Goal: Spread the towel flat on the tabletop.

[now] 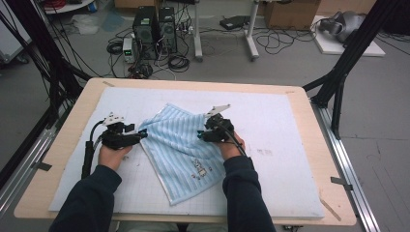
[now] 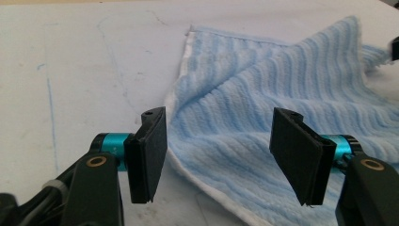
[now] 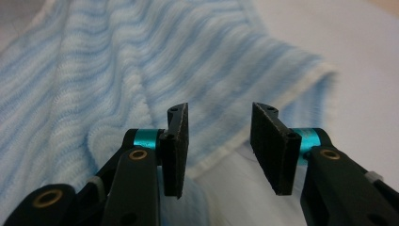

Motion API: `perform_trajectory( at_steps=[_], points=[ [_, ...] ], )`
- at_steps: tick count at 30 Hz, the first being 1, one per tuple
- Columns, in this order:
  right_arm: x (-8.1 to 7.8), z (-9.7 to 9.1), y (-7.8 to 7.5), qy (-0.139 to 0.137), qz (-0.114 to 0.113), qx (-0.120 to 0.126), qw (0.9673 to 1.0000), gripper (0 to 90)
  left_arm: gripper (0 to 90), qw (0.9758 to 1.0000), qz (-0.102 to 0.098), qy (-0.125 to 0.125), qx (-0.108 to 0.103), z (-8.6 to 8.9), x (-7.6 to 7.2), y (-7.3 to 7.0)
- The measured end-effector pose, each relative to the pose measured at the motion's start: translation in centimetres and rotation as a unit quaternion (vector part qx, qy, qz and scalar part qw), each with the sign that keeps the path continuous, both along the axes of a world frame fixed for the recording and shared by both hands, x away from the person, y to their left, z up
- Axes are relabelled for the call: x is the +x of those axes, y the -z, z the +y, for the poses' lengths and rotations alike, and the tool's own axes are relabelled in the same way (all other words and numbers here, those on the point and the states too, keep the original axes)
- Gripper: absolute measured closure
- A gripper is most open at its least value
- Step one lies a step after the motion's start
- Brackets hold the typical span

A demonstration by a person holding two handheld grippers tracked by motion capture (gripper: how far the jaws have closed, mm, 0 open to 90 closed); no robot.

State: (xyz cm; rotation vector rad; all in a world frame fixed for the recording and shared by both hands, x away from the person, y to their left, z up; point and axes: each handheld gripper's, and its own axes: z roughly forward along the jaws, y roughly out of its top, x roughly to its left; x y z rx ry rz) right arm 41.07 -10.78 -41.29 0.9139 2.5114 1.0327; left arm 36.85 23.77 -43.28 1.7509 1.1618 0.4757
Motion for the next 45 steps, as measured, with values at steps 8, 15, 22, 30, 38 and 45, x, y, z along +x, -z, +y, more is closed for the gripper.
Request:
perform_trajectory(
  at_steps=[8, 15, 22, 30, 38, 45],
  points=[
    [0.8, 1.7, 2.0, -0.007, 0.034, -0.039, 0.9986, 69.6, 38.3, 0.9993, -0.011, 0.033, 0.011, -1.3, -1.0, -0.3],
    [1.7, 0.0, 1.9, 0.032, 0.003, -0.058, 0.9978, 86.8, 38.8, 0.9989, -0.006, 0.044, 0.012, -1.8, -1.2, -0.3],
    [3.3, -3.0, 1.6, 0.148, -0.055, -0.061, 0.9857, 86.7, 39.6, 0.9982, -0.005, 0.058, 0.016, -2.8, -1.6, -0.2],
    [4.5, -5.3, 2.1, 0.256, -0.079, -0.087, 0.9594, 86.6, 39.8, 0.9968, 0.004, 0.077, 0.021, -4.5, -2.1, 0.3],
    [4.1, -6.6, 1.1, 0.259, -0.079, -0.031, 0.9621, 62.7, 40.4, 0.9939, 0.015, 0.104, 0.034, -6.0, -2.6, 1.2],
    [-0.3, -7.6, -2.0, 0.201, -0.115, 0.024, 0.9726, 44.3, 40.2, 0.9937, 0.014, 0.107, 0.030, -6.1, -3.4, 1.0]
  ],
)
